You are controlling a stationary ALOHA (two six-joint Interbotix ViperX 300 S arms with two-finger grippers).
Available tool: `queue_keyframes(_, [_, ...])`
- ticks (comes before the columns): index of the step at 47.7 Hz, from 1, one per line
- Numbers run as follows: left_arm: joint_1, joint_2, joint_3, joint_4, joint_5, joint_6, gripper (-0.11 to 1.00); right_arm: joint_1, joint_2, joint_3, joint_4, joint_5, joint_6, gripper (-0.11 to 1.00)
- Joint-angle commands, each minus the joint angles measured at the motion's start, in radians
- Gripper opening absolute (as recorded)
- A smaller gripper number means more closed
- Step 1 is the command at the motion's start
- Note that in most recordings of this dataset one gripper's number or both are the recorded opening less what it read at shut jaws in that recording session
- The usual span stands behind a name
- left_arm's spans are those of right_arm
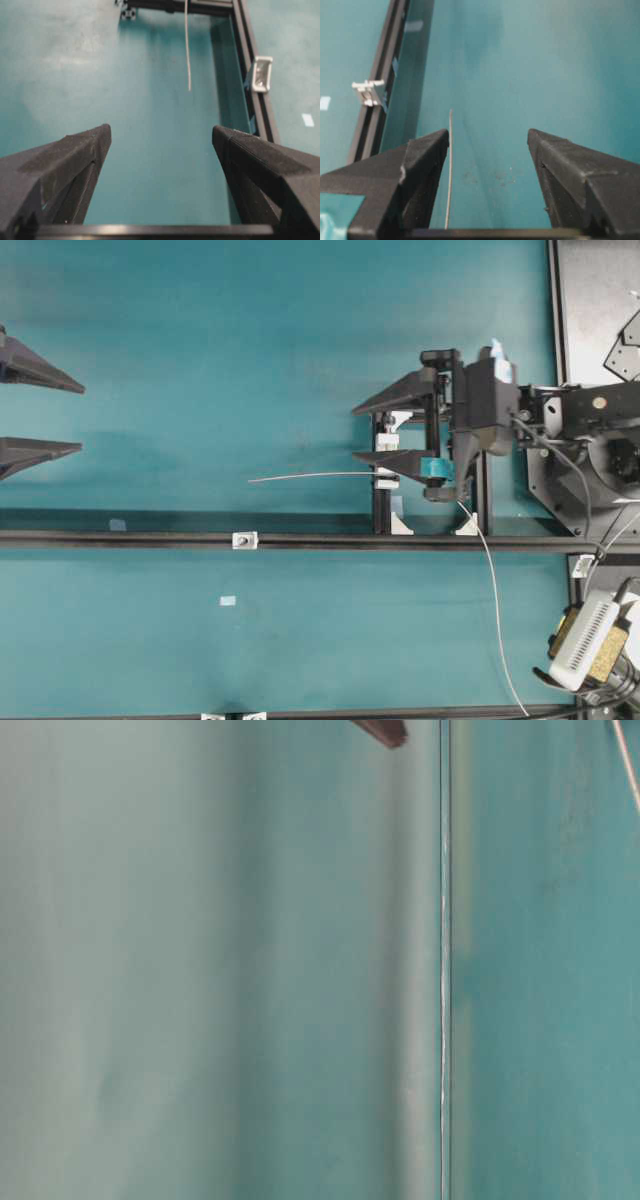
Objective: Insert the wire into the hole on the right side and pull it with the left arm.
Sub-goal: 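Move the right gripper down over the white wire's free end, then close the right gripper on the white wire near its tip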
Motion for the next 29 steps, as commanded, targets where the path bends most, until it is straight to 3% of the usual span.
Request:
queue_keyframes(1, [0.008, 0.015, -0.02, -0.003, -0.009, 0.002, 0.68, 0.005, 0.023, -0.029, 0.003, -0.005, 0.002, 0.74])
queue_keyframes(29, [0.028, 0.086, -0.031, -0.006, -0.009, 0.0, 0.68, 0.043, 0.258, -0.127, 0.002, 0.0, 0.009, 0.74])
